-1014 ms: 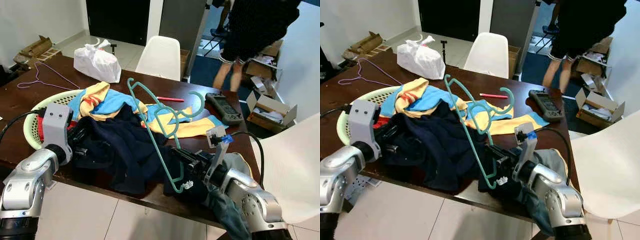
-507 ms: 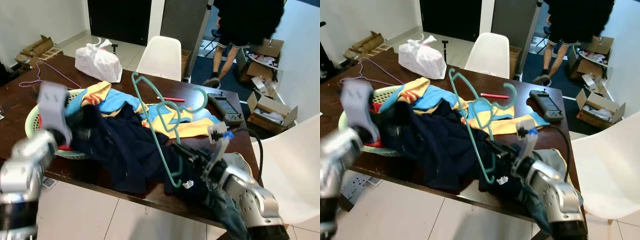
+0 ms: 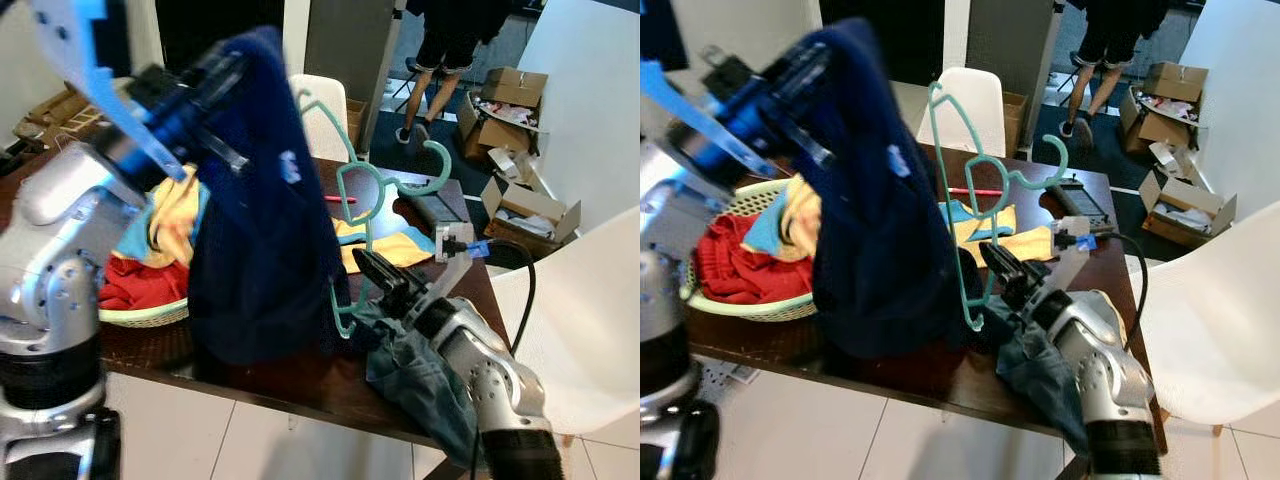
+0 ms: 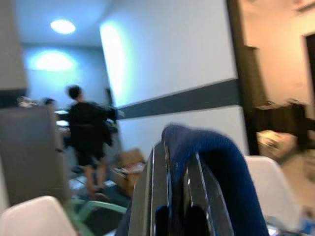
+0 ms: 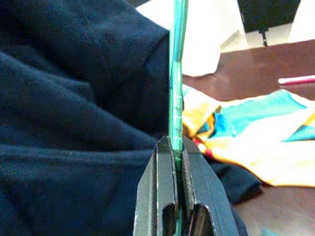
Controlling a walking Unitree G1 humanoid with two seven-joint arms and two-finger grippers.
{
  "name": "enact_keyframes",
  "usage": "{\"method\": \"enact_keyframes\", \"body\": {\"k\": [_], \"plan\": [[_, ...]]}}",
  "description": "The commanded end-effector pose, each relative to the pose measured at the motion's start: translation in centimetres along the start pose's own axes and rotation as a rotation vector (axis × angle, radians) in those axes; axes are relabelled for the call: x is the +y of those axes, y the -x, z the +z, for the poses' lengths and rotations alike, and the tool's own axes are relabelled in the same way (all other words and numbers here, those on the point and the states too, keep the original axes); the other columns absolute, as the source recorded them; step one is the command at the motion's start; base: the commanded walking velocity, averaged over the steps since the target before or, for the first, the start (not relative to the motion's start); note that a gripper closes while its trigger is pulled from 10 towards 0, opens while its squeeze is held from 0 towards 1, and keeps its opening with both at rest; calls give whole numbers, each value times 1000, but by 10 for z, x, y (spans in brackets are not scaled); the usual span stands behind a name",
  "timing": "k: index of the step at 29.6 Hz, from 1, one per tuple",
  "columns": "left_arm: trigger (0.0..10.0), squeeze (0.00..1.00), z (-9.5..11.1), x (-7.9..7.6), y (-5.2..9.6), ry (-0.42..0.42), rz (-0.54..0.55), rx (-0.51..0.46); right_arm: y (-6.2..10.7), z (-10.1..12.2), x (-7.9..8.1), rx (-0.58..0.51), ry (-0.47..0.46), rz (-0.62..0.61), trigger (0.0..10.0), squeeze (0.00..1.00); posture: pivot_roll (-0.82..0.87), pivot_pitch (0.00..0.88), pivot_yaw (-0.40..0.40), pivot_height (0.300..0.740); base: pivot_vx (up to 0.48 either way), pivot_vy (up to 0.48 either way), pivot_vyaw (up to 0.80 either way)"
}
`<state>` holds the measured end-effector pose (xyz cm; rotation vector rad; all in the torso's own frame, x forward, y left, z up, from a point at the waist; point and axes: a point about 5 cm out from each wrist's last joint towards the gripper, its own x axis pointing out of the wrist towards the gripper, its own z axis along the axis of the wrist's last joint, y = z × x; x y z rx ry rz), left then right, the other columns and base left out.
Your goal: Hang hanger
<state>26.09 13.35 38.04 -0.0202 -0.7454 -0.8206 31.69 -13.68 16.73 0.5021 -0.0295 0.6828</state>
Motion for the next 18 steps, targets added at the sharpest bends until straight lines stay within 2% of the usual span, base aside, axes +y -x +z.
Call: {"method": "enact_keyframes", "body": {"k": [1,4,9,10,11,12,15,18], "plan": [[0,0,21,-8,-6,-6,-46,-97,1,3,-5,-26,-2,-24,10000,0,111,0,-66,740,0,0,0],[0,0,39,-11,-11,41,-72,-180,-1,4,-8,-41,-9,-37,10000,0,116,0,-64,740,0,0,0],[0,0,48,-13,-12,116,-92,-239,-3,4,-9,-47,-7,-50,10000,0,123,0,-64,740,0,0,0],[5255,0,39,-16,-10,118,-82,-185,-4,3,-11,-48,2,-69,10000,0,120,0,-59,740,0,0,0],[5255,0,39,-16,-10,118,-82,-185,-4,3,-11,-48,2,-69,10000,0,120,0,-59,740,0,0,0],[10000,0,24,-17,-7,141,-62,-120,-5,3,-14,-53,6,-92,10000,0,120,0,-57,740,0,0,0],[10000,0,-17,-21,8,170,14,60,-5,8,-23,-79,17,-154,10000,0,111,0,-53,740,0,0,0],[10000,0,-26,-22,11,179,26,107,-4,11,-25,-88,22,-162,10000,0,113,0,-50,740,0,0,0]]}}
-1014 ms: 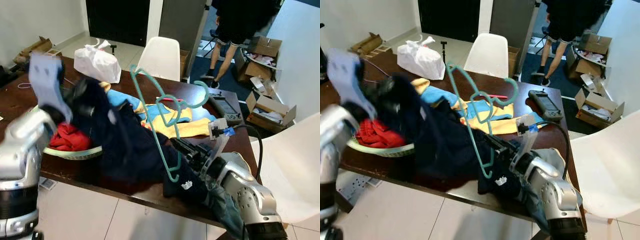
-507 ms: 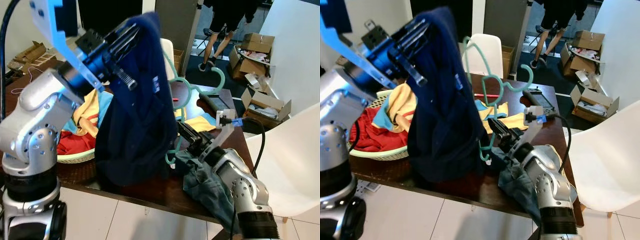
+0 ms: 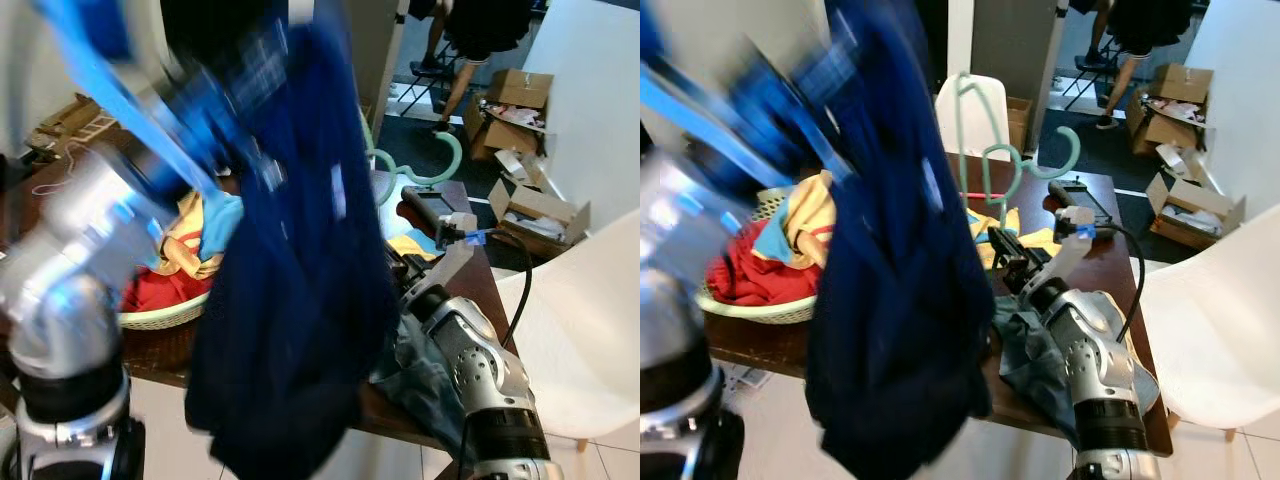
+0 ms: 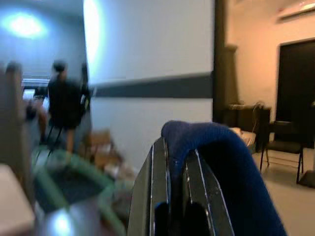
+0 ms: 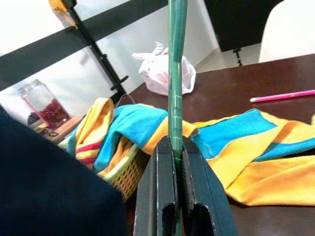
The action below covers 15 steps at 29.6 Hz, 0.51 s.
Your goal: Hang hanger
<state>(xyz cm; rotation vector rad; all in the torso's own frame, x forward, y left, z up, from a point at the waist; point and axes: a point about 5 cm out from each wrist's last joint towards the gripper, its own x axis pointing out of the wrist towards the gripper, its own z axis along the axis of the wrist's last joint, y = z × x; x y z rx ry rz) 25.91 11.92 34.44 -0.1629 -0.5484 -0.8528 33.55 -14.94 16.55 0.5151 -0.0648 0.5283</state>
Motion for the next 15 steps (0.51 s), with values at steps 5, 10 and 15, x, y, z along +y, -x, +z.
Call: {"method": "enact_keyframes", "body": {"k": [5,10,15], "plan": [[10000,0,-20,2,0,18,44,62,2,12,-14,-43,21,-70,10000,0,110,0,-54,740,-55,0,0],[10000,0,-47,0,0,55,77,125,1,15,-19,-61,22,-98,10000,0,102,0,-51,740,-299,0,0],[10000,0,-57,-4,0,67,74,152,0,15,-19,-52,22,-103,10000,0,99,0,-50,740,-330,0,-781]]}}
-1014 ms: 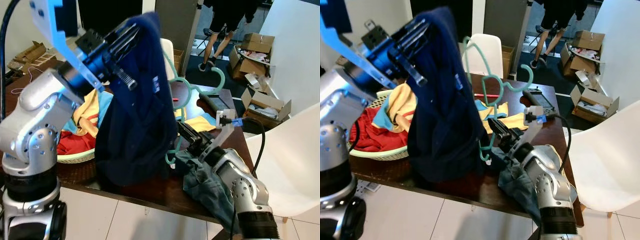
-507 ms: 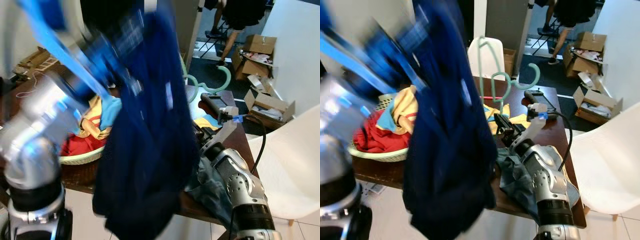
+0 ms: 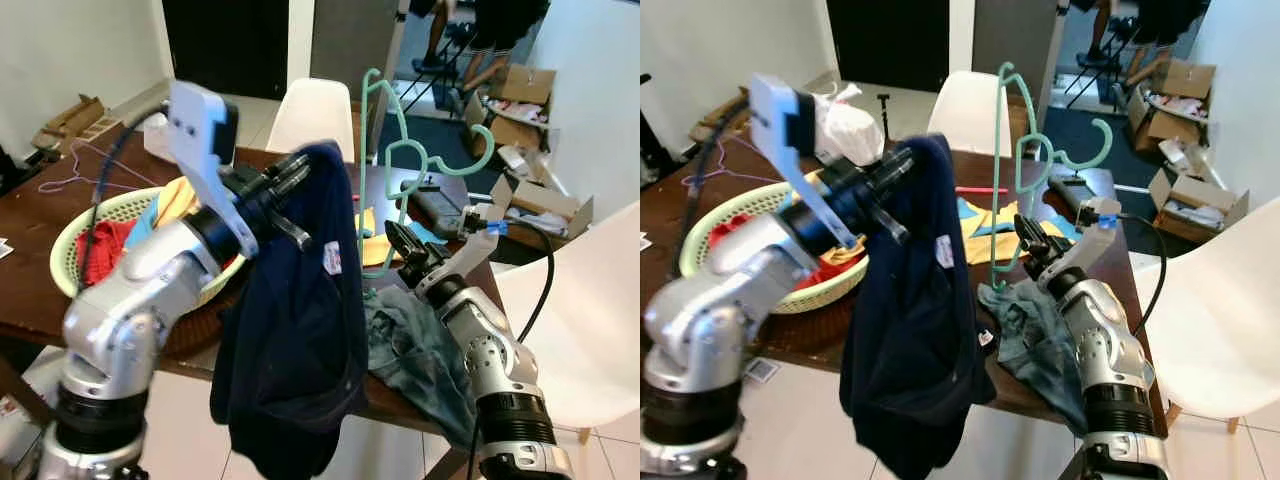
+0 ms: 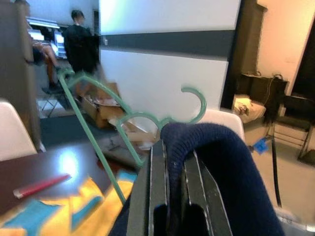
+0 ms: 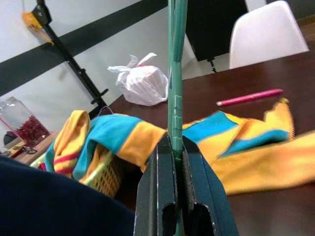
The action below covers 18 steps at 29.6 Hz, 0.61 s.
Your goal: Hang hanger
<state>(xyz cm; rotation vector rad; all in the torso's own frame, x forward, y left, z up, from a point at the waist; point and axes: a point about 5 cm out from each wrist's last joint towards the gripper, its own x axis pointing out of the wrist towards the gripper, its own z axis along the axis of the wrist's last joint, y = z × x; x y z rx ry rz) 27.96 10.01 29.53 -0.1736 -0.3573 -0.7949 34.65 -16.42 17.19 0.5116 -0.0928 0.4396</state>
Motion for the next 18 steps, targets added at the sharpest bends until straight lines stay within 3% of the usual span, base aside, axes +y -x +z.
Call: {"method": "enact_keyframes", "body": {"k": [1,18], "plan": [[10000,0,-3,-5,-2,5,-14,-4,4,2,-6,-3,10,-26,10000,0,97,0,-49,740,-326,0,-781],[10000,0,-15,-13,-5,15,-32,1,5,1,-7,-22,-5,-23,10000,0,90,0,-49,740,-326,0,-775]]}}
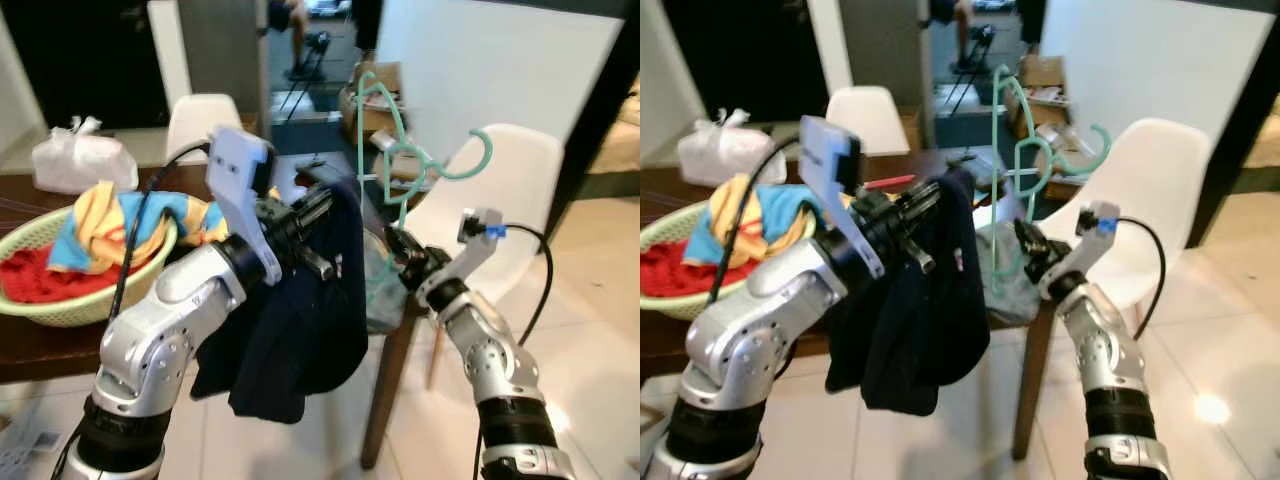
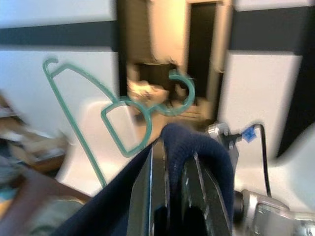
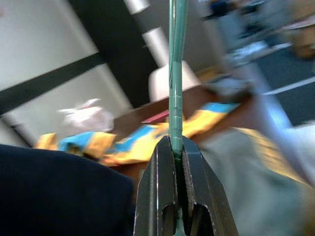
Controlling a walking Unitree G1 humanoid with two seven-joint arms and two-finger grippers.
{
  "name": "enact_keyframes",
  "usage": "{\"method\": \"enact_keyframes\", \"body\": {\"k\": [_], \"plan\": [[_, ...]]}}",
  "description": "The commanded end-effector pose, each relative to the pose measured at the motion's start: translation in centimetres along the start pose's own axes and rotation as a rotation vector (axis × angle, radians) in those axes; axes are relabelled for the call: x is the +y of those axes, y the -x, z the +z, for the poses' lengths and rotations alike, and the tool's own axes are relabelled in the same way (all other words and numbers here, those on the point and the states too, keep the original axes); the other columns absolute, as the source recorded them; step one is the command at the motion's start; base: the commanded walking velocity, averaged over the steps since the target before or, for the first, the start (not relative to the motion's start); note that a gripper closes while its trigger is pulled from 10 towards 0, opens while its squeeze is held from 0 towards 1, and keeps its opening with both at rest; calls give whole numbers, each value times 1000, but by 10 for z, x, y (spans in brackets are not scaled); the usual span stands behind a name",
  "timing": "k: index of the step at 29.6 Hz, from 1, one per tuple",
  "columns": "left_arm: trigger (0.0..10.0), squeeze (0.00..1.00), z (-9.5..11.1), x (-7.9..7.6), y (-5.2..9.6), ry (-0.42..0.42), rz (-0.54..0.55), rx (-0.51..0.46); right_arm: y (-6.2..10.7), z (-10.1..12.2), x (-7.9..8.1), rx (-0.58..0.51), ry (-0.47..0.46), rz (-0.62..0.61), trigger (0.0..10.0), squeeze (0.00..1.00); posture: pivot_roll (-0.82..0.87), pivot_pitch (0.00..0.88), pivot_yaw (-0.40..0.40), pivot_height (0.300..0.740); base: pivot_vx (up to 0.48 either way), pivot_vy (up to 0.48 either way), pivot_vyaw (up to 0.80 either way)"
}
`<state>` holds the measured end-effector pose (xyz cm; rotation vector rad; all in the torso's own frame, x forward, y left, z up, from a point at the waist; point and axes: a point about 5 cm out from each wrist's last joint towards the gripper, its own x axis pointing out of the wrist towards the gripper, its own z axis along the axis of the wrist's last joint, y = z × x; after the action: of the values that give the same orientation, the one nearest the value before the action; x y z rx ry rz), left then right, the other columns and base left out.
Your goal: Hang hanger
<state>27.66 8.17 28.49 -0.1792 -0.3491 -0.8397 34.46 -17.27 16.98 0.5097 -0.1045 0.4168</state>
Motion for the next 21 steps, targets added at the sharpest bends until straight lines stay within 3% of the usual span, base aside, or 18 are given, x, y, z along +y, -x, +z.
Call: {"method": "enact_keyframes", "body": {"k": [1,15,21], "plan": [[10000,0,-1,1,0,-1,7,-10,0,-1,0,-9,-8,-7,10000,0,89,0,-49,740,-330,0,0],[10000,0,-16,8,2,16,40,17,1,-5,0,3,13,-20,10000,0,83,0,-51,740,-326,0,0],[10000,0,-50,14,12,1,78,134,2,-9,-1,9,17,-47,10000,0,78,0,-49,740,-287,0,0]]}}
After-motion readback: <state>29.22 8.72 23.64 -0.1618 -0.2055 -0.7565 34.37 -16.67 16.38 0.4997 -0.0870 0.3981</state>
